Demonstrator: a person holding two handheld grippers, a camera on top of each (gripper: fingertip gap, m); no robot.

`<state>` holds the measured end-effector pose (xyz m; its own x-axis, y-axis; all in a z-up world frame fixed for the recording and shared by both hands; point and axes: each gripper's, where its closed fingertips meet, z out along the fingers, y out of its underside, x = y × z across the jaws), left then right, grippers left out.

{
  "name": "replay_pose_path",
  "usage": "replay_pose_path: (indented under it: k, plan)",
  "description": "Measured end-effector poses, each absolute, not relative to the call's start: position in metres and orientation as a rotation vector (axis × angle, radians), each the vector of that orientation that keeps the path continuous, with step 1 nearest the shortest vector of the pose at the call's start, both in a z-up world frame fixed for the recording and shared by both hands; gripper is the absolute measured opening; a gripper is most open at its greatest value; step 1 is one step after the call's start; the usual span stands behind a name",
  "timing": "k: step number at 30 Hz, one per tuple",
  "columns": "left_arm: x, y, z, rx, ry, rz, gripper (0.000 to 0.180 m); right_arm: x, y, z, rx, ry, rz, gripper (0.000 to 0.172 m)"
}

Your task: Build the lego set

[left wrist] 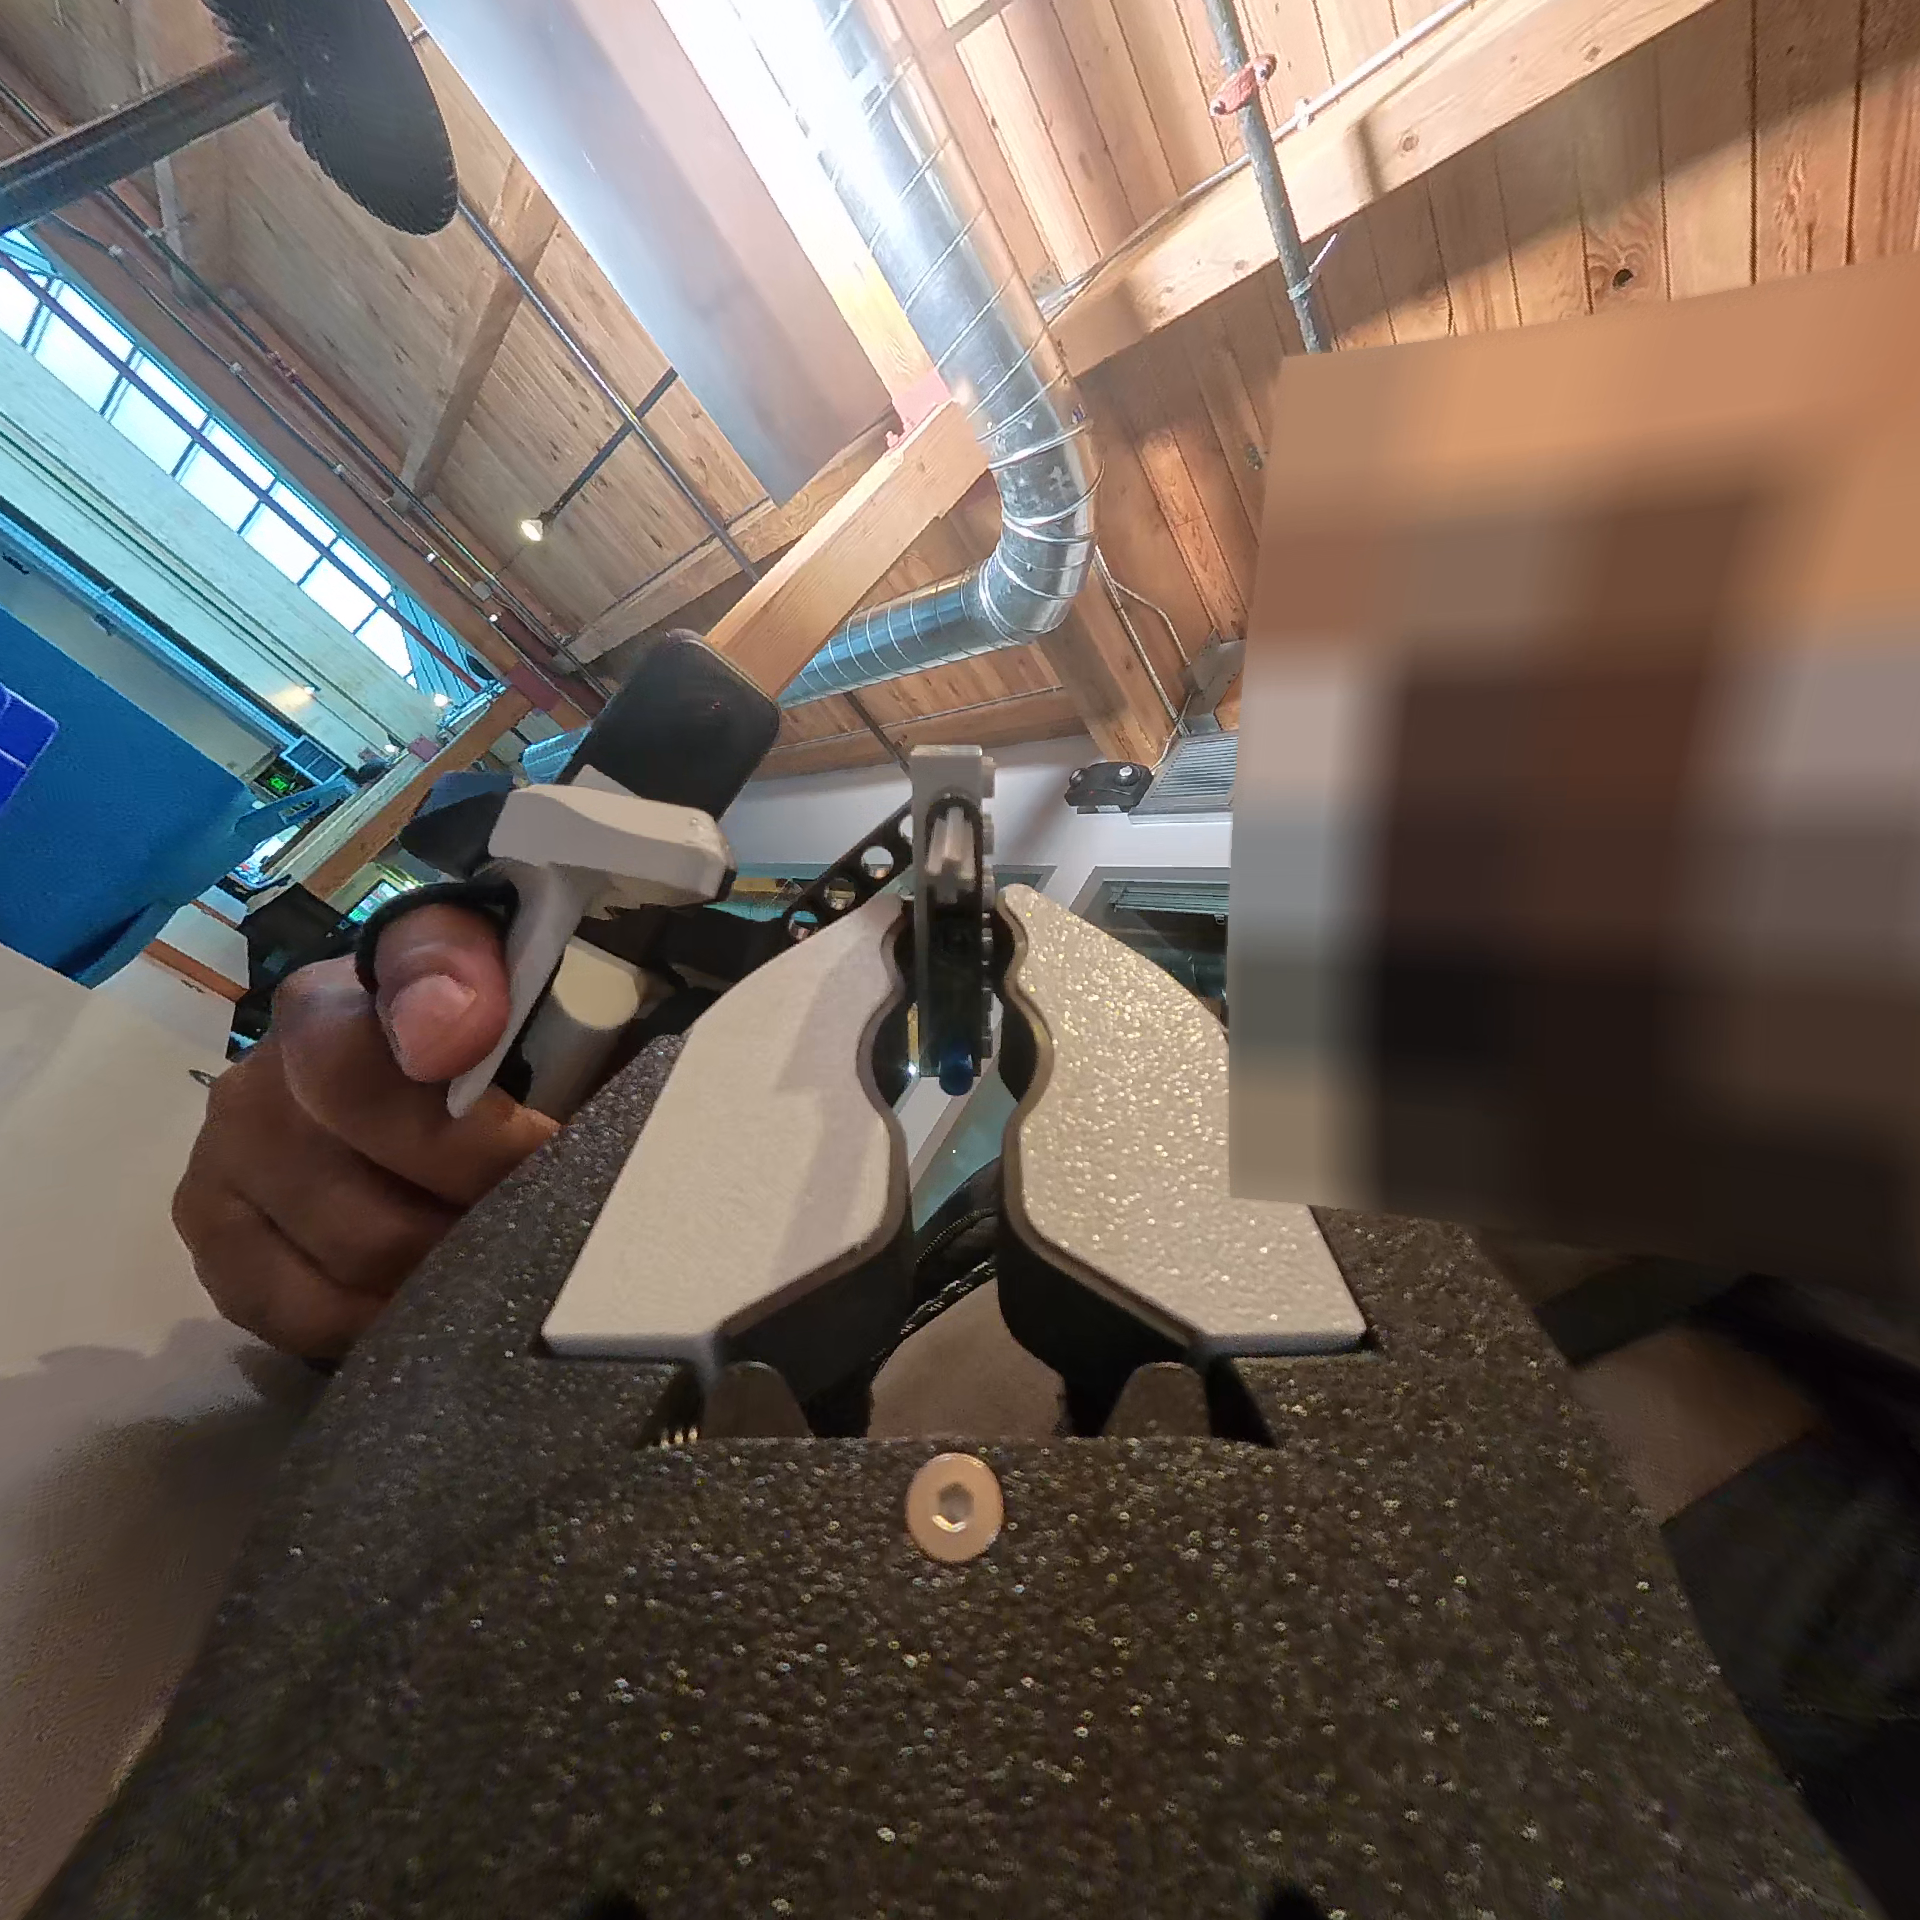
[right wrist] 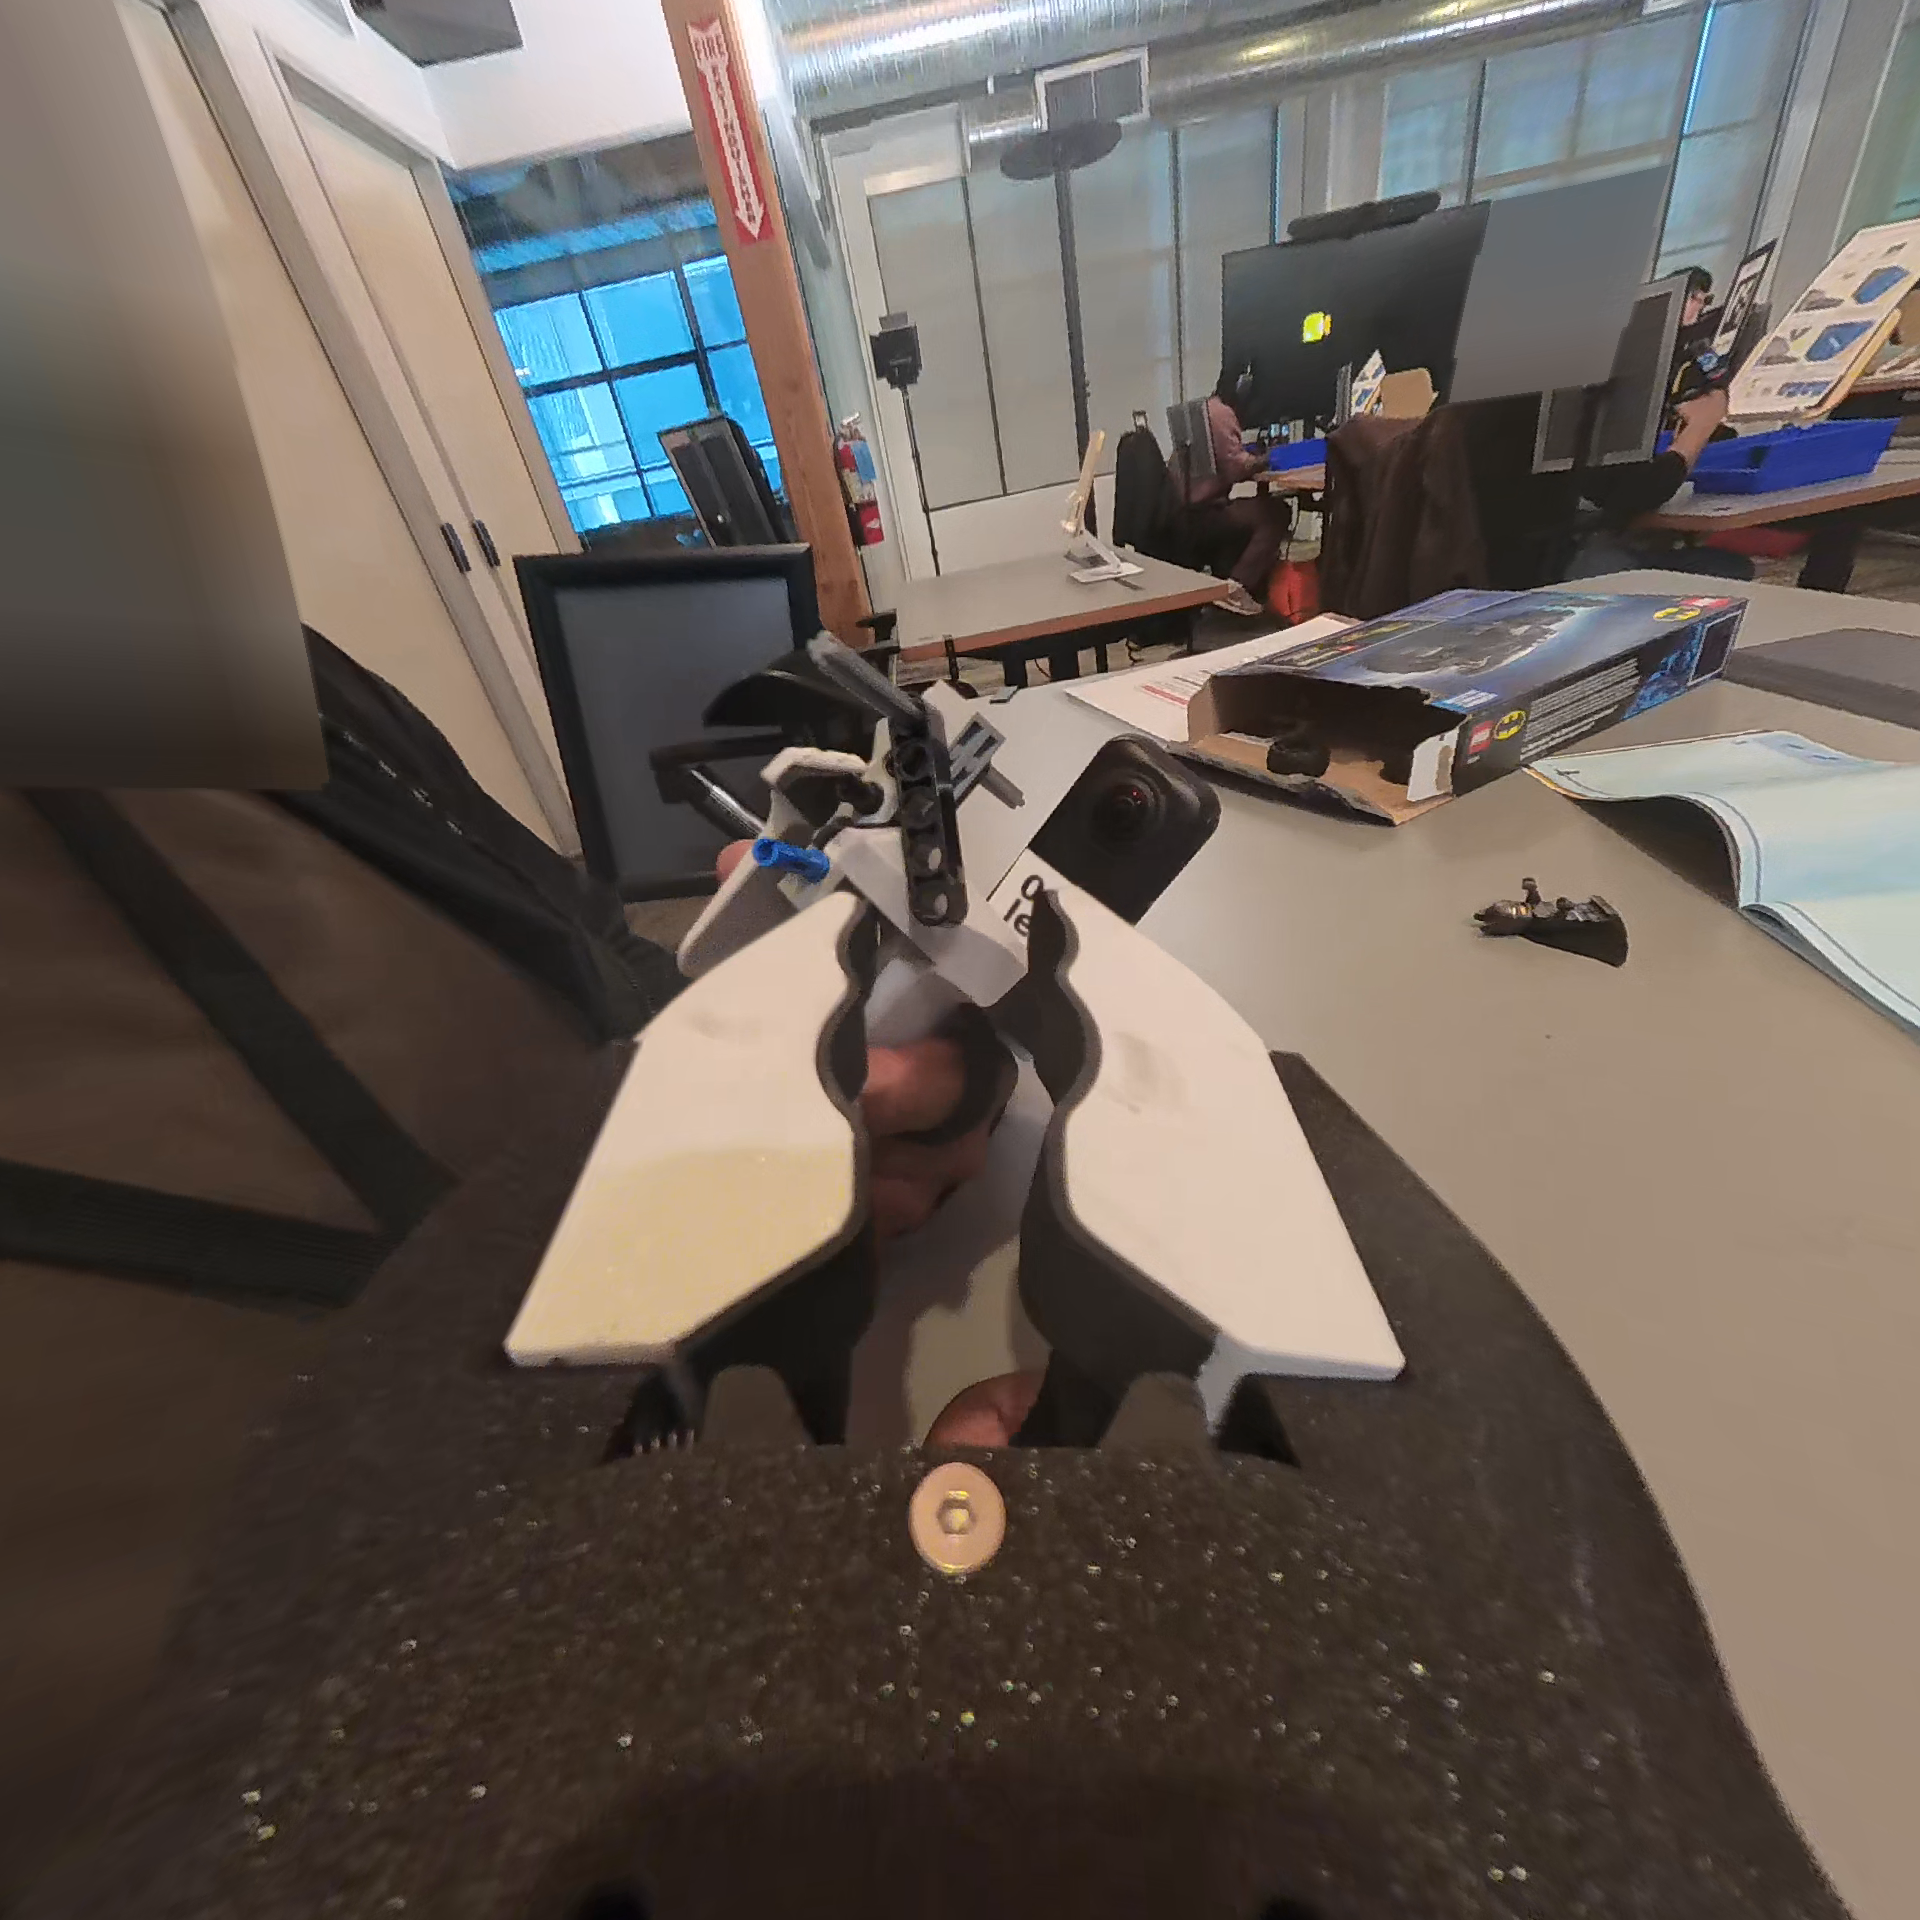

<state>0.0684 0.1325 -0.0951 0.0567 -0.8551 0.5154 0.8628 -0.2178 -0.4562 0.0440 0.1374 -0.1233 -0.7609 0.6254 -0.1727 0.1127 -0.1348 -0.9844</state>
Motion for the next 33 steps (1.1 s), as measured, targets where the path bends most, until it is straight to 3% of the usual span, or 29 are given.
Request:
replay_pose_path:
  k: [4, 10, 24, 33]
  plan:
    - [0.065, 0.133, -0.095, -0.837, -0.03, -1.579, 0.012, 0.045, 0.135, -0.122, -0.77, -1.772, 1.955, 0.017]
    - [0.058, 0.132, -0.094, -0.796, -0.059, -1.581, 0.012, 0.04, 0.135, -0.12, -0.823, -1.658, 2.001, 0.014]
    - [0.023, 0.132, -0.089, -0.647, -0.2, -1.332, 0.012, 0.03, 0.127, -0.117, -1.036, -1.469, 1.939, 0.023]
    - [0.022, 0.128, -0.088, -0.648, -0.195, -1.22, 0.012, 0.015, 0.11, -0.118, -1.144, -1.488, 1.876, 0.018]
